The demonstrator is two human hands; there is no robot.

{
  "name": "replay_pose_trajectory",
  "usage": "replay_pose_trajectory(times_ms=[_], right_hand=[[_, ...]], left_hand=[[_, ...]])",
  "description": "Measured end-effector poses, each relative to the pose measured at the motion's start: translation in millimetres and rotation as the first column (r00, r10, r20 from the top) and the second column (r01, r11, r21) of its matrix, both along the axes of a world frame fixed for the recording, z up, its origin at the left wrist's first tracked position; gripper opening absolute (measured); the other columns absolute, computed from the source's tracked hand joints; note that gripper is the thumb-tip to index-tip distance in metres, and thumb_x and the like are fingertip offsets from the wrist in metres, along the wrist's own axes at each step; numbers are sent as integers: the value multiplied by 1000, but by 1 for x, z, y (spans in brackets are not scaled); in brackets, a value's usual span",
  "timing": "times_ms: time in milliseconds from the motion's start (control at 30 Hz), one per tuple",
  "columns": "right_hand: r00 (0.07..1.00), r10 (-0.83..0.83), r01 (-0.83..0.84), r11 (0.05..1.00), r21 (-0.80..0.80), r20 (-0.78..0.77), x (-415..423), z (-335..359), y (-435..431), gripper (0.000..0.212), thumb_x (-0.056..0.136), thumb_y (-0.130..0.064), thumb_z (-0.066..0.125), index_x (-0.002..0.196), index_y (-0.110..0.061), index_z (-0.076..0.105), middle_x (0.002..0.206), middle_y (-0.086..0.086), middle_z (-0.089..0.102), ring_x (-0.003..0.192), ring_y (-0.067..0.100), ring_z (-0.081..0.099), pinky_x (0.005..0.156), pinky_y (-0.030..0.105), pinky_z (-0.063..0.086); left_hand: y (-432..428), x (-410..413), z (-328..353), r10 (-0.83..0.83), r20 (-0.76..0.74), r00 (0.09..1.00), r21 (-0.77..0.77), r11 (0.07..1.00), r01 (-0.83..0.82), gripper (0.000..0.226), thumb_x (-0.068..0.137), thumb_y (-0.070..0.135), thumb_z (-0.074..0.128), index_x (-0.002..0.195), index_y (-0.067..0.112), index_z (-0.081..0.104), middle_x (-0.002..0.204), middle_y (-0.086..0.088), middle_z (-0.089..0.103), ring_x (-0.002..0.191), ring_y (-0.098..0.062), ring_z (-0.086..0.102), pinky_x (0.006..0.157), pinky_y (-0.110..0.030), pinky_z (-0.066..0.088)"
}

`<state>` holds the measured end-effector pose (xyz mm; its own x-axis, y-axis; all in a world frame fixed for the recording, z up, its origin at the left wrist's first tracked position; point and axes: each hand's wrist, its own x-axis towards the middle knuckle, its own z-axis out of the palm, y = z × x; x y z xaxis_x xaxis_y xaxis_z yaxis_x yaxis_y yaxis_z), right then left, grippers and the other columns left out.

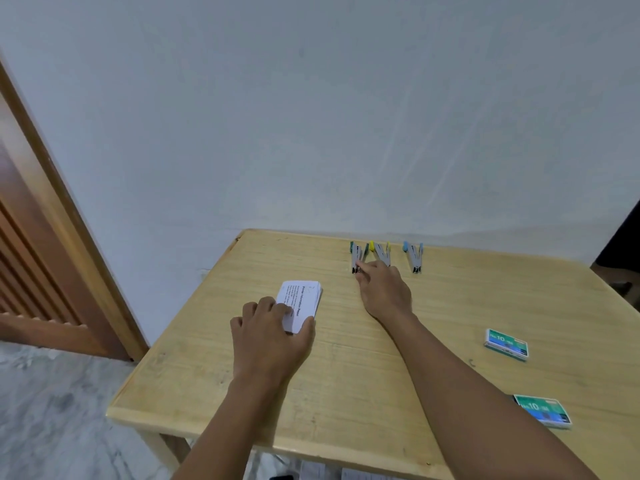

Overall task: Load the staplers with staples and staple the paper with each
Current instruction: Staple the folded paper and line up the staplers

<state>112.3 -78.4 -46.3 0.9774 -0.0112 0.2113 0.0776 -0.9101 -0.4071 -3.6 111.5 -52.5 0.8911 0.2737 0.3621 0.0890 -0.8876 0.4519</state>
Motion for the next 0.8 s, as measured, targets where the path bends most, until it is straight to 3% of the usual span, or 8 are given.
replay_pose_trajectory(times_ms=[233,433,800], right_hand=[[999,-29,30,996,78,-14,3,-1,1,40,101,-46,38,138,-37,50,135,-14,55,124,16,45,83,36,46],[998,-57,59,992,108,-17,6,-2,0,40,100,-47,39,138,-39,50,137,-14,54,125,16,46,85,37,45],[997,-81,80,991,106,13,11,-7,1,40,98,-47,43,138,-41,49,135,-16,54,123,15,48,84,36,46]], left_hand=[[-2,7,9,13,-125,992,60,998,-5,51,86,61,46,122,28,62,134,9,53,122,-19,38,95,-35,24],[5,71,9,0,-199,980,48,999,10,42,87,56,44,102,22,62,121,1,57,112,-25,44,94,-40,29],[6,143,4,60,-221,973,97,995,-39,48,91,55,32,118,23,56,127,1,51,114,-30,36,91,-45,26]])
